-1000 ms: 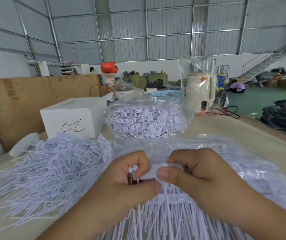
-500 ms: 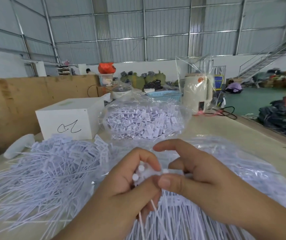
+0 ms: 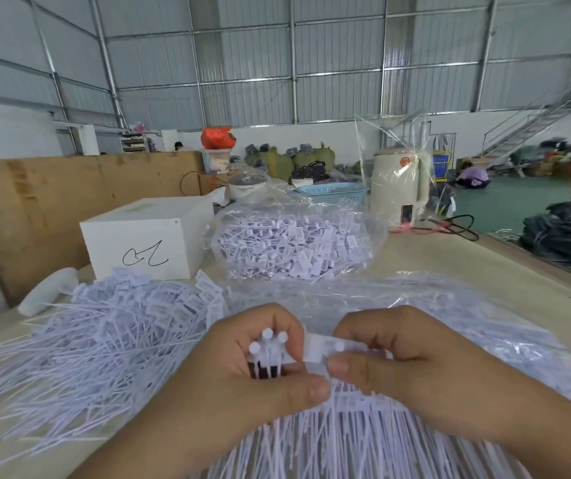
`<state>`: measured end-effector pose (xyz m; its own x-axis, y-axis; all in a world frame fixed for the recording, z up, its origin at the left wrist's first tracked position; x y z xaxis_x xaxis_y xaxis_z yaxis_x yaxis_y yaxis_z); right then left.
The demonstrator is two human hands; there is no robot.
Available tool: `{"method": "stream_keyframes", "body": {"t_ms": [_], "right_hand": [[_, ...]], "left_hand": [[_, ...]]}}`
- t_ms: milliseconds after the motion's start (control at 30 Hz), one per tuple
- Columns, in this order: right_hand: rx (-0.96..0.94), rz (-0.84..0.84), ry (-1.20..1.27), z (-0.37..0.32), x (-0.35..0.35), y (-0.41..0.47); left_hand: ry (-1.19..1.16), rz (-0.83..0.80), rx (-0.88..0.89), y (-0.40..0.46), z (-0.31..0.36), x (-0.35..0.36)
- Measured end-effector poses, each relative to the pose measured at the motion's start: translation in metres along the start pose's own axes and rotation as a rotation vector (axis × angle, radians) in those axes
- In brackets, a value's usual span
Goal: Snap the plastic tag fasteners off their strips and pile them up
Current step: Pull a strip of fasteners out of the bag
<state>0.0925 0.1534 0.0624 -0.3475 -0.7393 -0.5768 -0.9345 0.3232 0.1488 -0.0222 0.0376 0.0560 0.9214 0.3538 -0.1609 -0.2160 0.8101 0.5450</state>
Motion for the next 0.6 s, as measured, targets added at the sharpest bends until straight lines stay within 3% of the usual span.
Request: {"method": "stream_keyframes", "body": {"t_ms": [100,200,267,300,467,600], "right_hand": [[-0.023,0.165,0.022,-0.004,0.006,0.0],[-0.025,0.462,0.149,-0.006,-0.003,-0.003],[-0.042,0.65,0.143,-0.005,-0.022,-0.008],[-0.06,0.659,0.121,-0.006,-0.028,-0.01],[-0.076,0.082,0.13,-0.009,0.001,-0.005],[-0.09,-0.041,0.135,-0.006,0.007,-0.005]], "left_hand": [[0.08,0.2,0.034,0.0,-0.002,0.001],[0.151,0.406,0.077,-0.003,0.003,0.0],[0.146,0.446,0.07,-0.004,0.004,-0.001],[0.121,0.433,0.059,-0.004,0.004,-0.001],[0.053,0.177,0.041,-0.002,0.006,0.008],[-0.006,-0.114,0.012,-0.004,0.006,0.02]]}}
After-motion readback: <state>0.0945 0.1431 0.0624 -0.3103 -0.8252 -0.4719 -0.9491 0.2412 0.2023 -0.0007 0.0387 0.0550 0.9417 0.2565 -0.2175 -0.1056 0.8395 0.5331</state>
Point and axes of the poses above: each hand's wrist, its own y-axis towards the middle knuckle, its own x-axis out of the palm, z = x × y, the point moved 5 cm from there along y, towards the middle knuckle, and after that the axes turned 11 degrees about x, right-handed, at the moved point
